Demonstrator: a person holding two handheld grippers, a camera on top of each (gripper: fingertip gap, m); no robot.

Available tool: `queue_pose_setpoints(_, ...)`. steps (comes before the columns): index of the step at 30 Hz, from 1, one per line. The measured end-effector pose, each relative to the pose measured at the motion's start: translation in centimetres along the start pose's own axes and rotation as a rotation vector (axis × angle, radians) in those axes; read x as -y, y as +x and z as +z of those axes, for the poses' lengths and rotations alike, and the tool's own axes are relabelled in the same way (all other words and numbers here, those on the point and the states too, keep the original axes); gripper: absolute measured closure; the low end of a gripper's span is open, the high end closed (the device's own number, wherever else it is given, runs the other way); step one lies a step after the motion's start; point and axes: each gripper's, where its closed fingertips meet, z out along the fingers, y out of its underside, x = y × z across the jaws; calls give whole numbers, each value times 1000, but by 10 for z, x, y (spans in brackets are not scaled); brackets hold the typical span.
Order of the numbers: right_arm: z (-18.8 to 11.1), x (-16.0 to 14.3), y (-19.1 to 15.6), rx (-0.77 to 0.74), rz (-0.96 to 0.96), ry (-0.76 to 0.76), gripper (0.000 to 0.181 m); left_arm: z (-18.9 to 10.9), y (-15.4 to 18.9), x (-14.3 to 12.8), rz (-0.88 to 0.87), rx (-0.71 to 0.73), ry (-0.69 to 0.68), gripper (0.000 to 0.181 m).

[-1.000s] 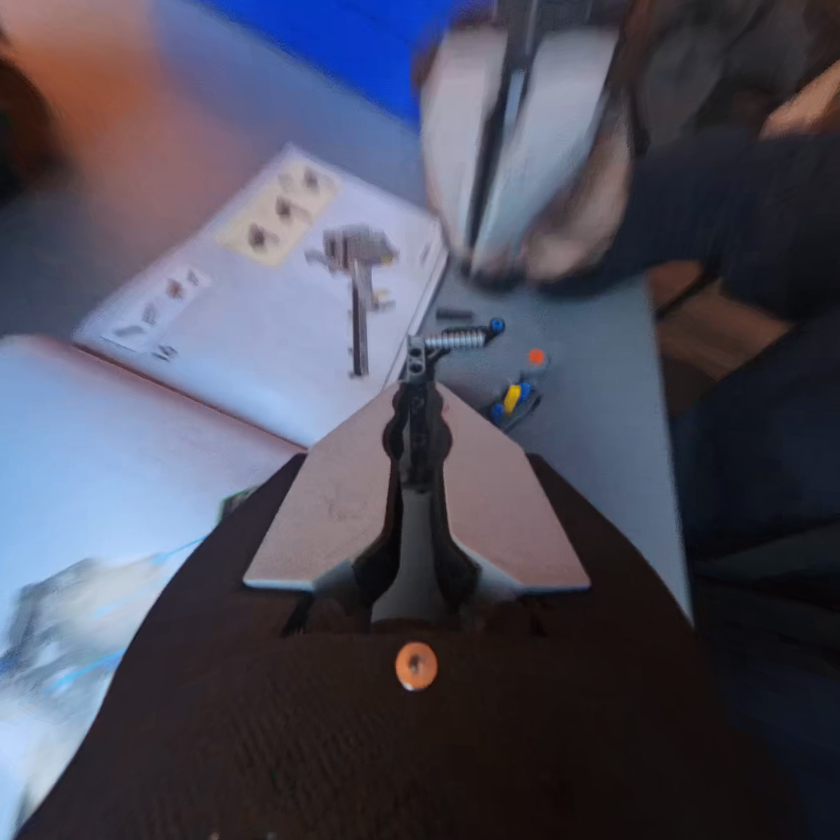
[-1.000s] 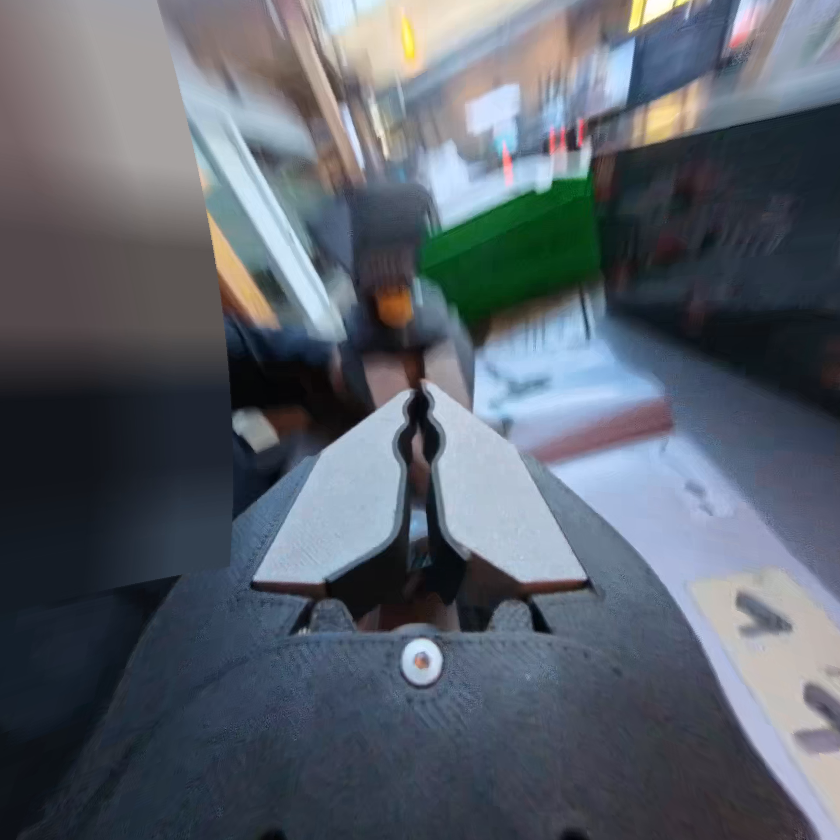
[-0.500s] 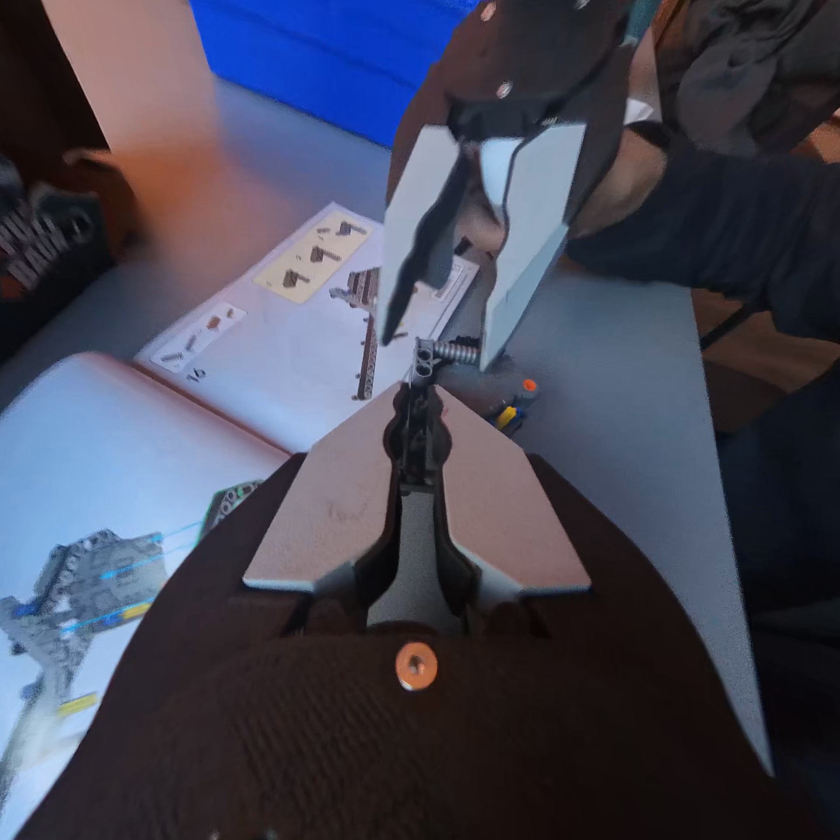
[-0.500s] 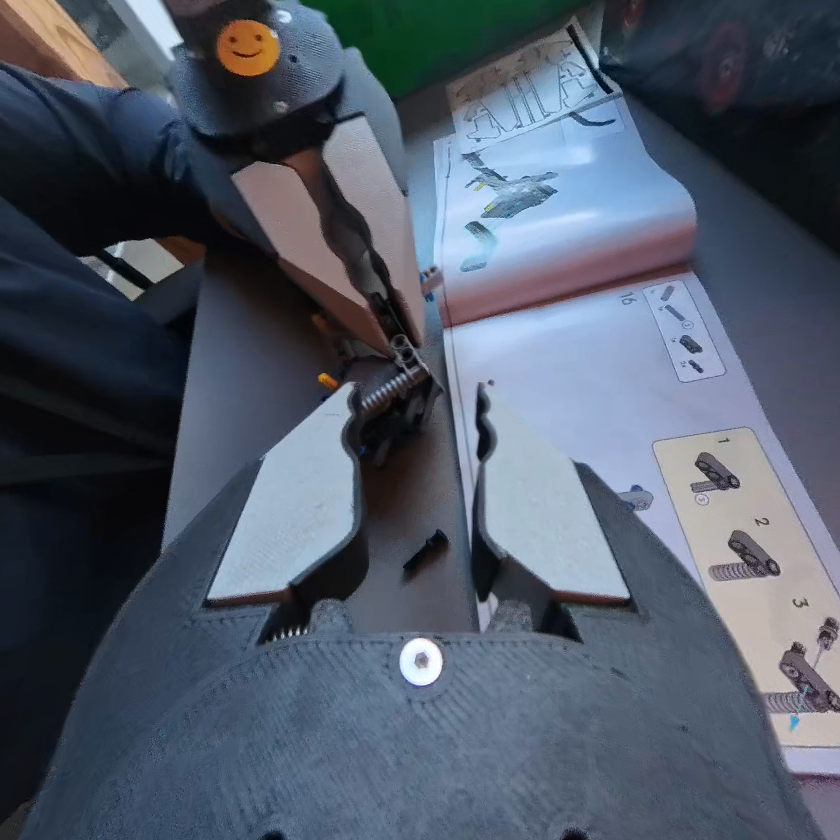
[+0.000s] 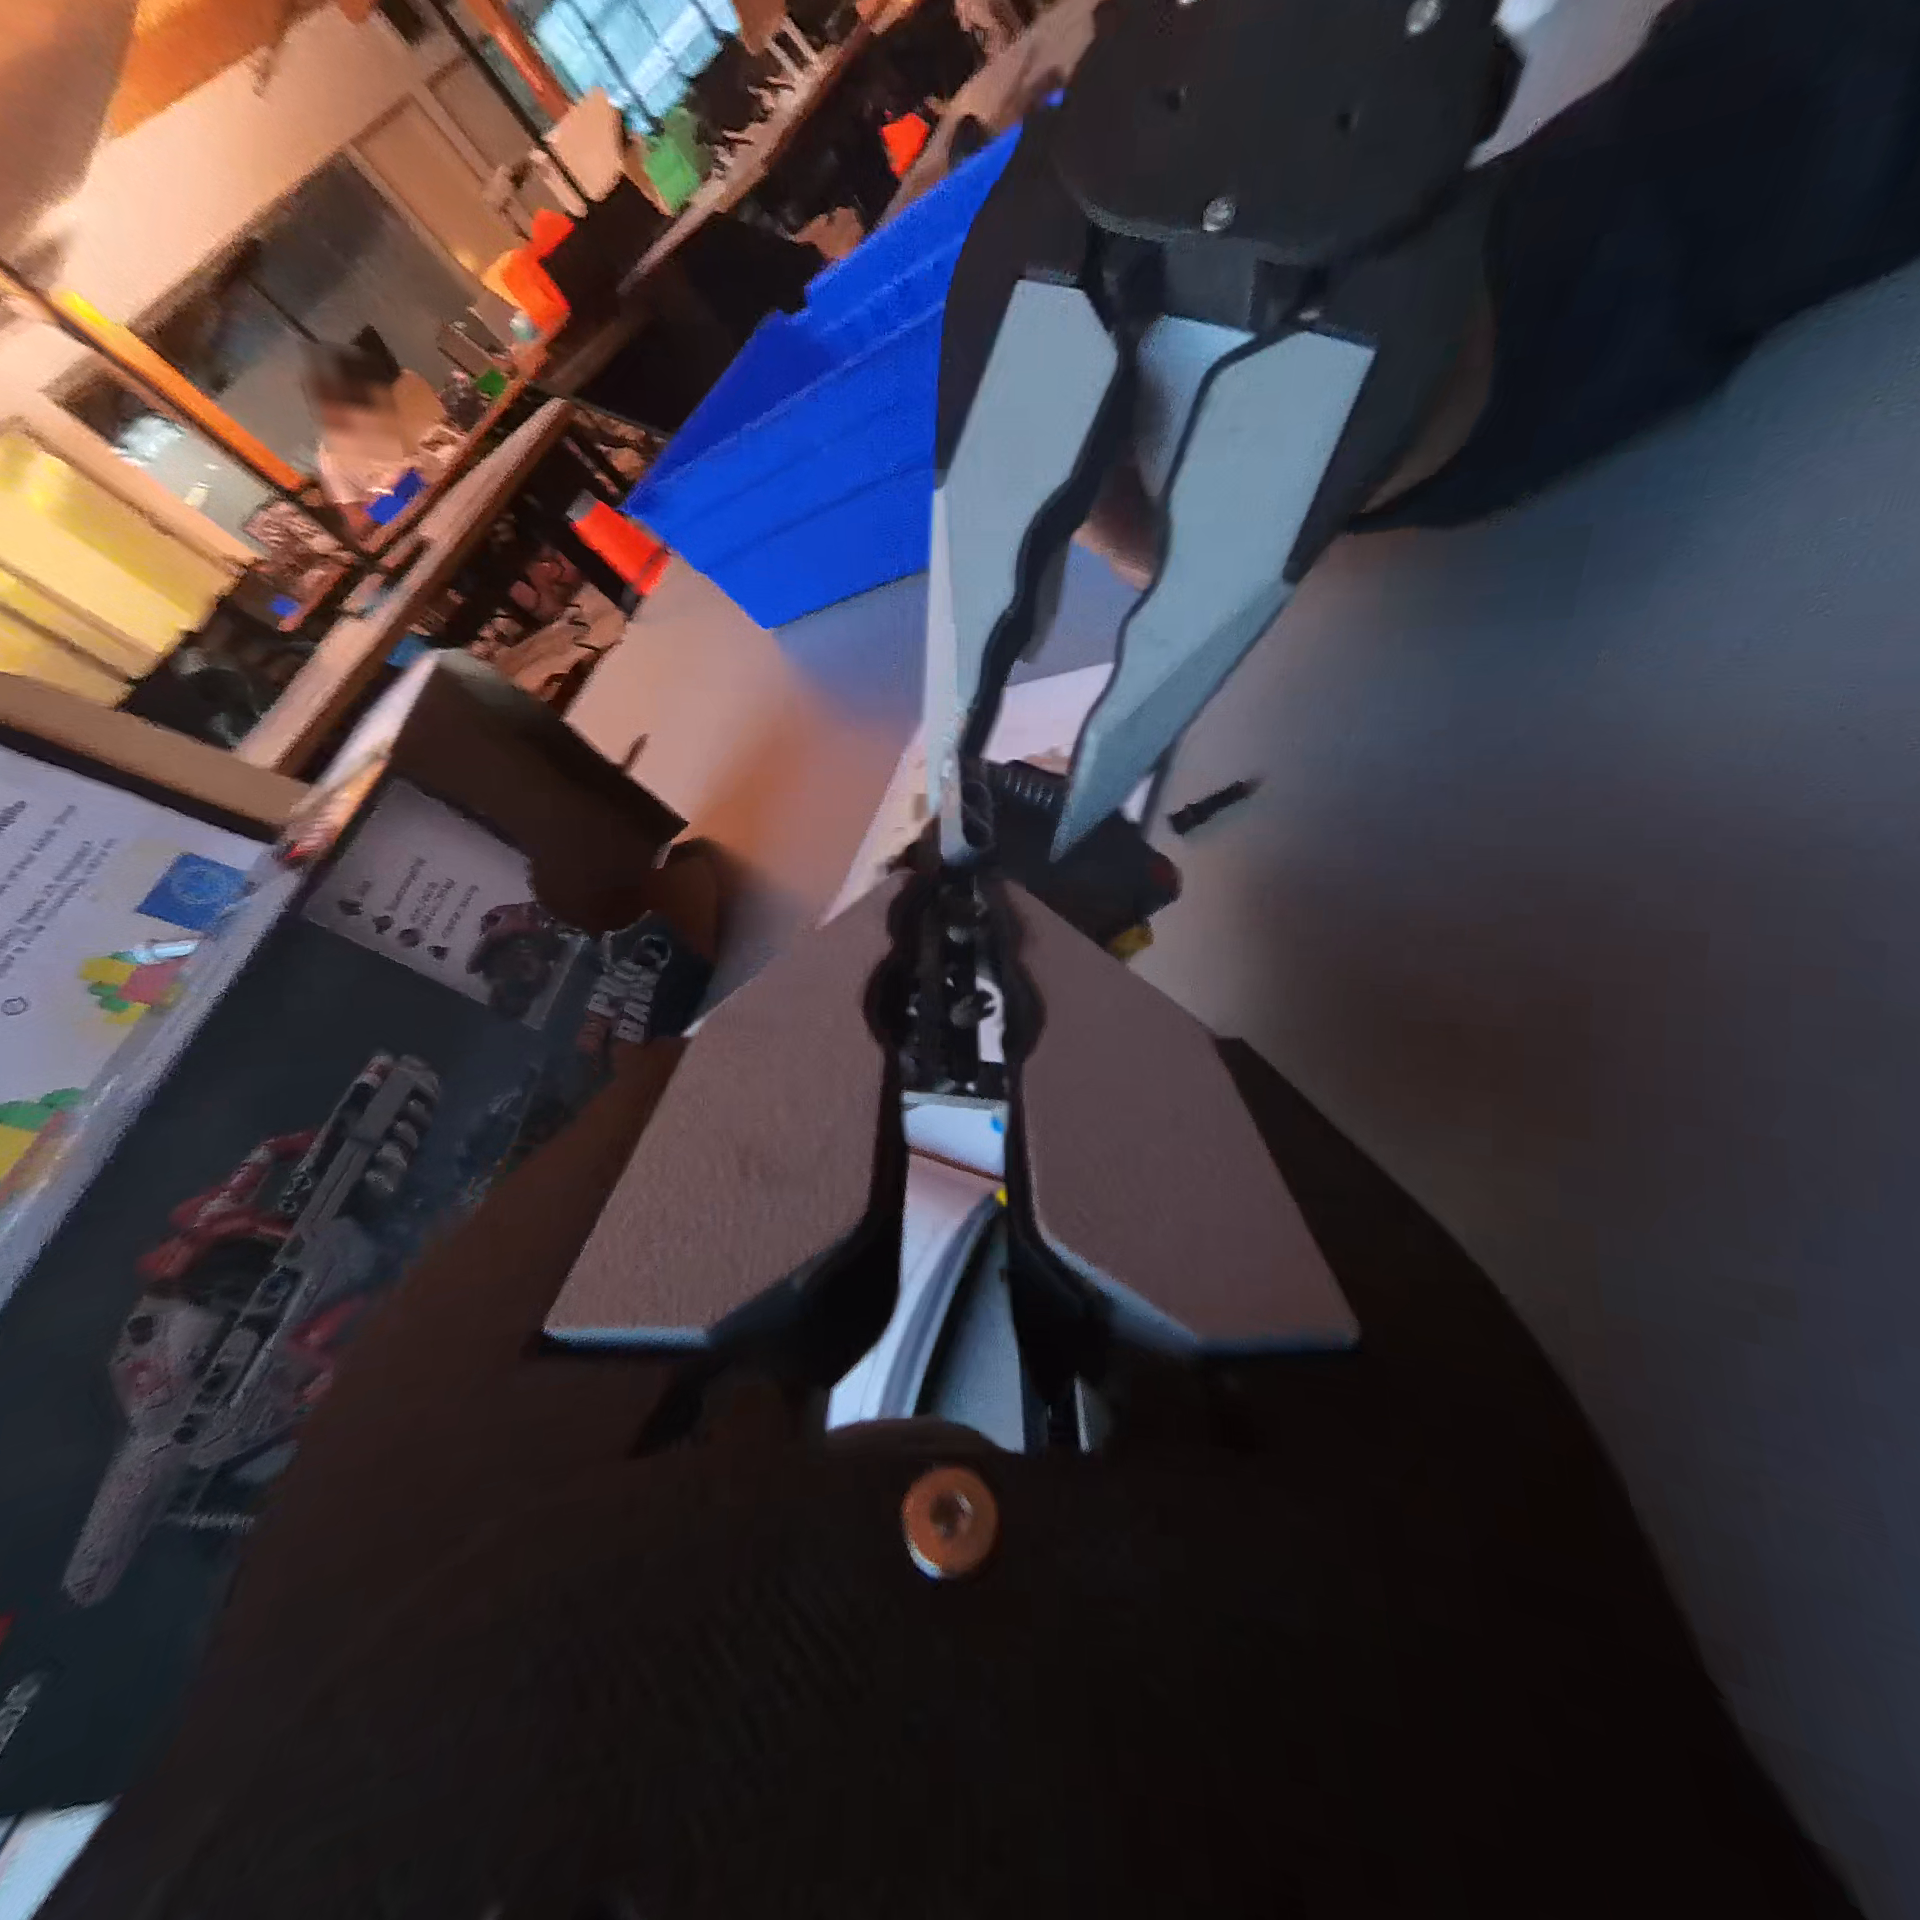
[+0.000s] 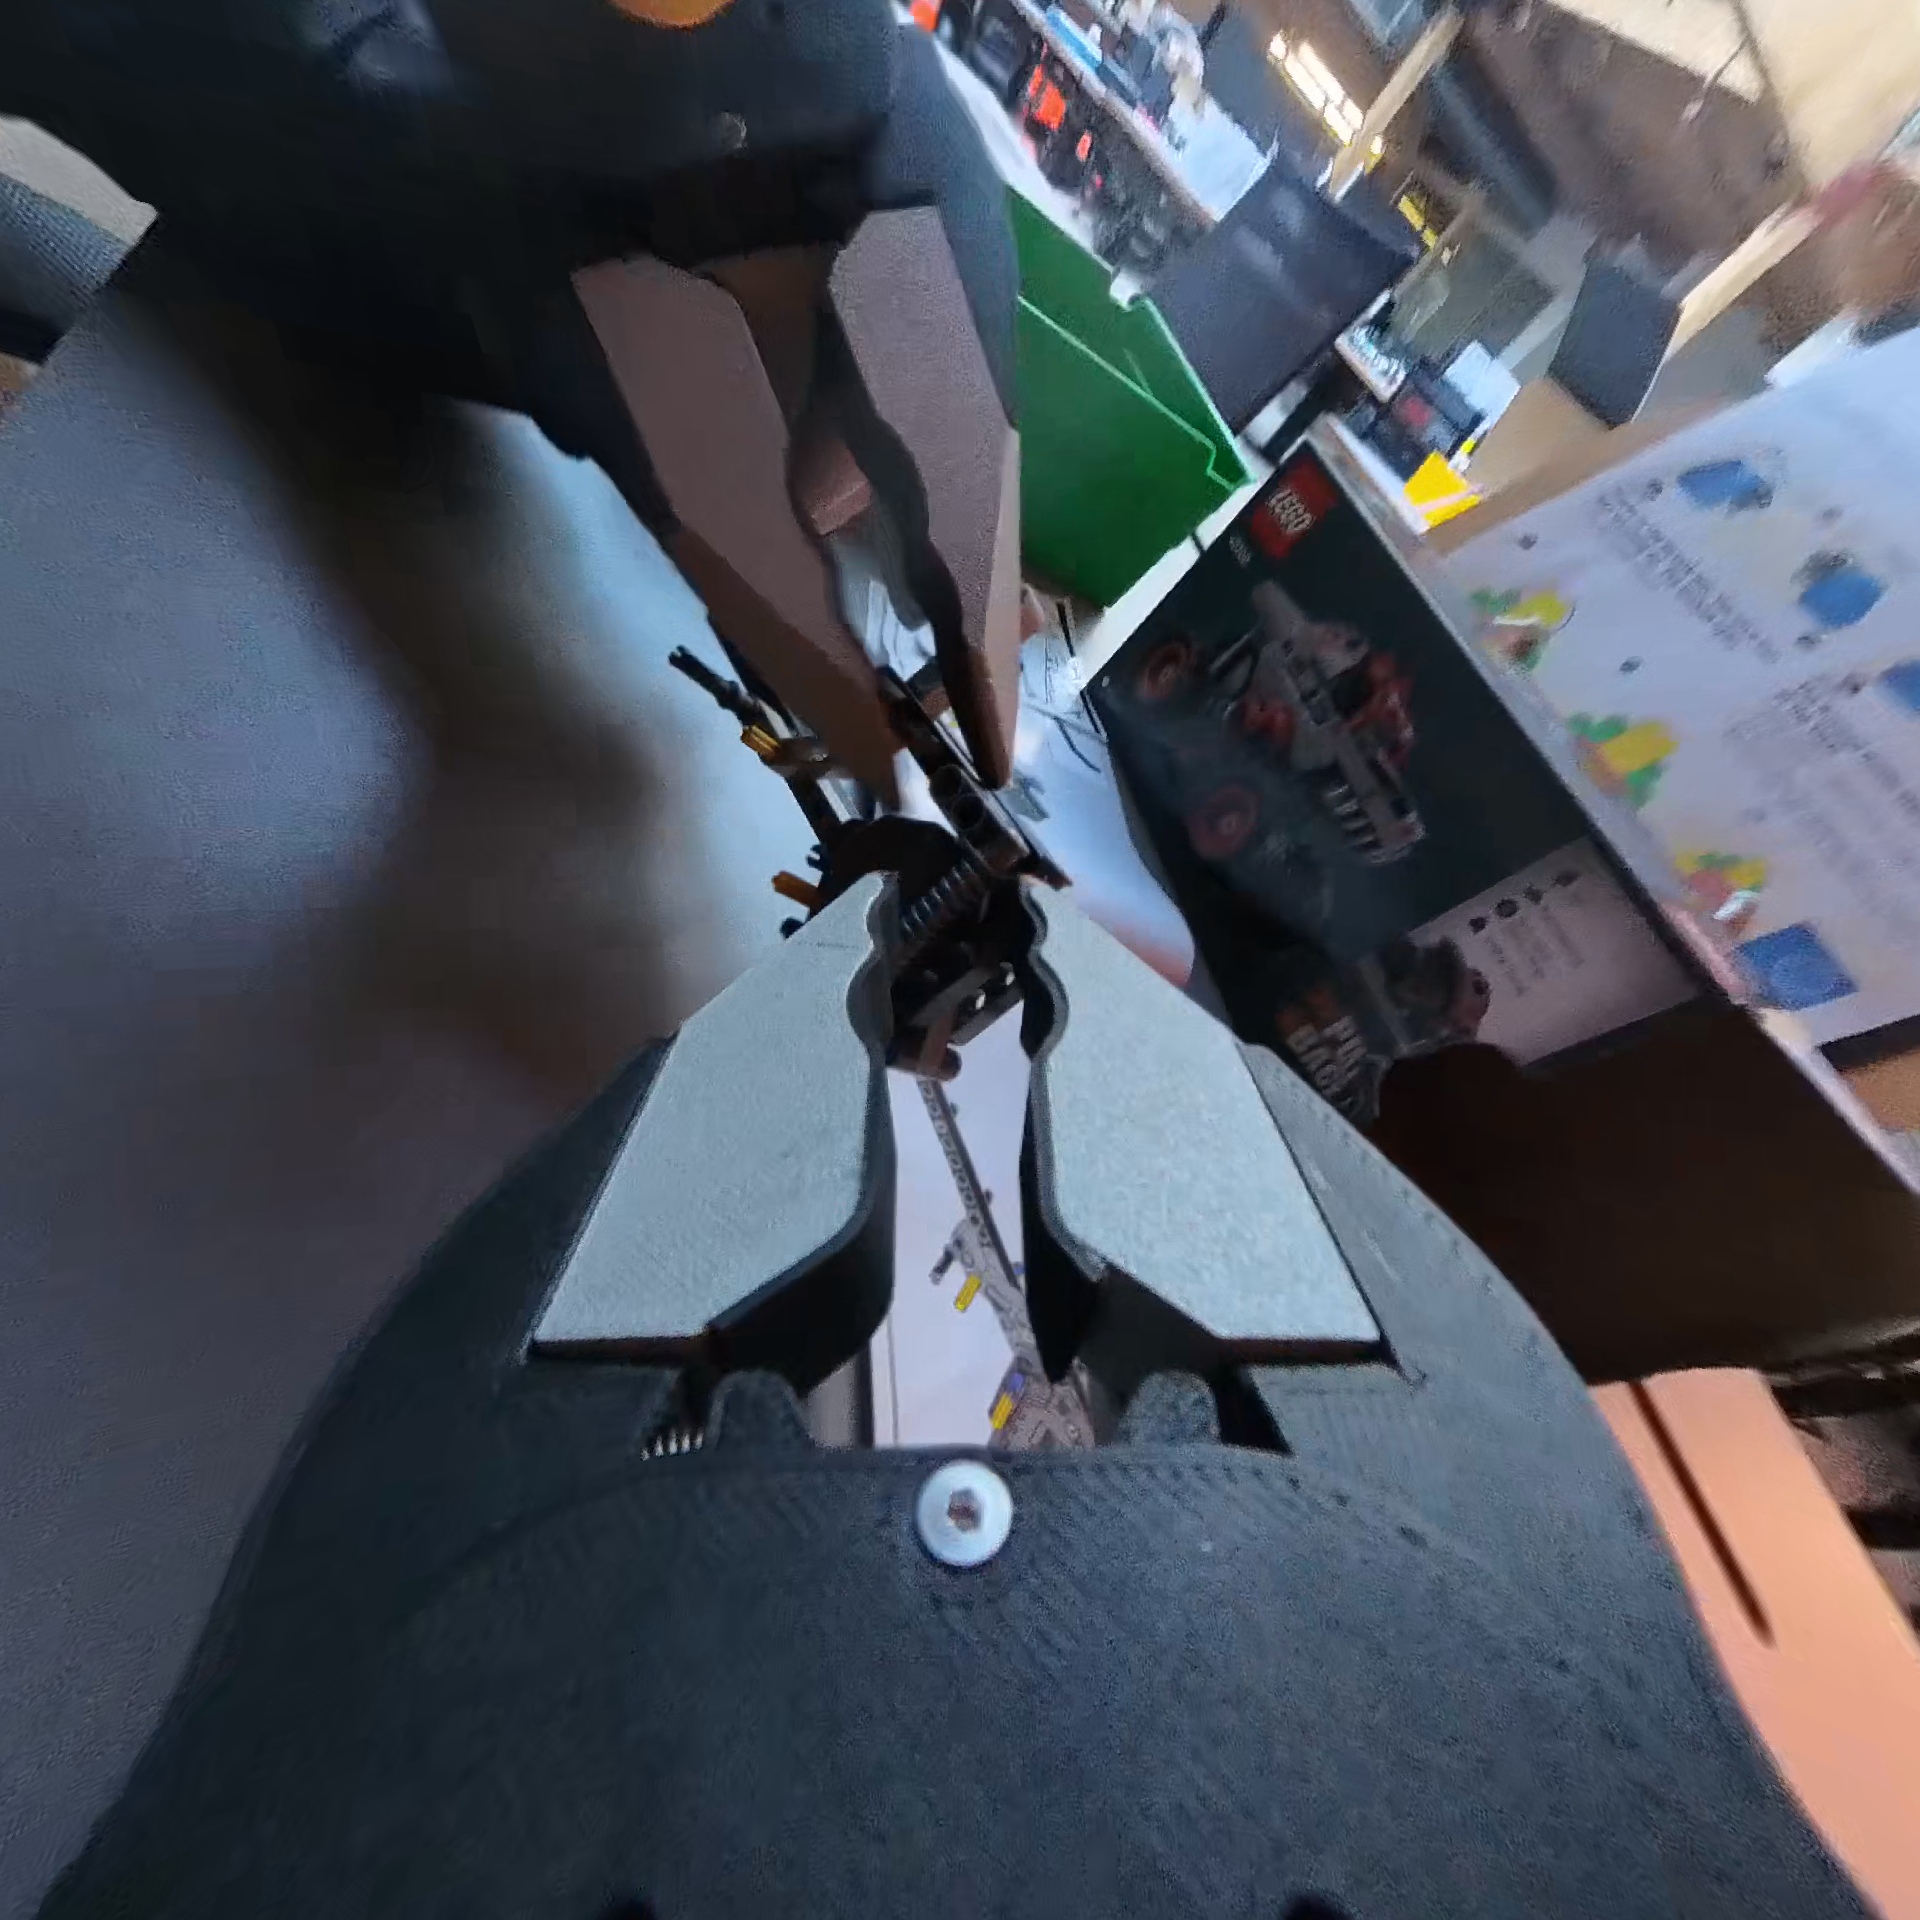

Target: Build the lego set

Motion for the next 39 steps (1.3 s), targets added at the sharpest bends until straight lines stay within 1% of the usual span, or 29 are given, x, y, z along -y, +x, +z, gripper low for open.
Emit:
queue_pose_setpoints(1,0,-2,1,-14,-27,-5,163,-5,10,5,-24,-93,21,161)
queue_pose_setpoints(2,1,-5,0,-14,-72,-11,163,-13,20,13,-76,-204,52,159)
queue_pose_setpoints(3,2,-8,-3,-12,-125,-12,163,-21,24,20,-132,-285,74,160)
queue_pose_setpoints(5,3,-11,-7,-18,-213,-8,163,-35,12,29,-249,-317,117,156)
queue_pose_setpoints(6,3,-11,-9,-19,-243,-9,163,-39,4,29,-313,-328,121,155)
queue_pose_setpoints(8,5,-9,-14,-17,-292,-8,162,-40,-10,20,-453,-357,95,153)
queue_pose_setpoints(9,6,-8,-16,-20,-322,-9,163,-38,-12,12,-533,-392,62,153)
queue_pose_setpoints(11,7,-5,-18,-38,-397,-9,162,-34,-4,0,-666,-503,-11,150)
queue_pose_setpoints(12,7,-5,-19,-49,-429,-12,162,-33,1,-6,-703,-550,-41,149)
queue_pose_setpoints(14,8,-3,-22,-65,-492,-11,163,-26,2,-16,-736,-544,-72,150)
queue_pose_setpoints(15,8,-3,-23,-71,-520,-12,162,-24,4,-19,-755,-556,-80,149)
queue_pose_setpoints(17,11,-6,-25,-74,-548,-26,162,-24,16,-17,-802,-637,-96,150)
queue_pose_setpoints(18,13,-6,-25,-75,-551,-32,162,-22,19,-18,-811,-641,-107,147)
queue_pose_setpoints(19,14,-7,-25,-77,-554,-41,162,-19,22,-20,-802,-629,-121,148)
queue_pose_setpoints(23,22,-19,-21,-94,-545,-95,163,-12,21,-28,-739,-529,-179,148)
queue_pose_setpoints(27,22,-28,-20,-48,-411,-156,163,-5,13,-32,-750,-448,-169,152)
queue_pose_setpoints(28,22,-30,-21,-24,-366,-167,162,-5,12,-32,-758,-444,-162,154)
queue_pose_setpoints(29,21,-33,-21,4,-310,-184,162,-5,11,-33,-753,-436,-158,167)
queue_pose_setpoints(31,19,-36,-16,23,-200,-194,158,-4,12,-34,-748,-434,-154,166)
queue_pose_setpoints(34,17,-40,-20,94,-104,-176,163,-4,14,-35,-751,-446,-166,158)
queue_pose_setpoints(39,18,-40,-19,82,-147,-163,160,-6,17,-34,-741,-464,-166,152)
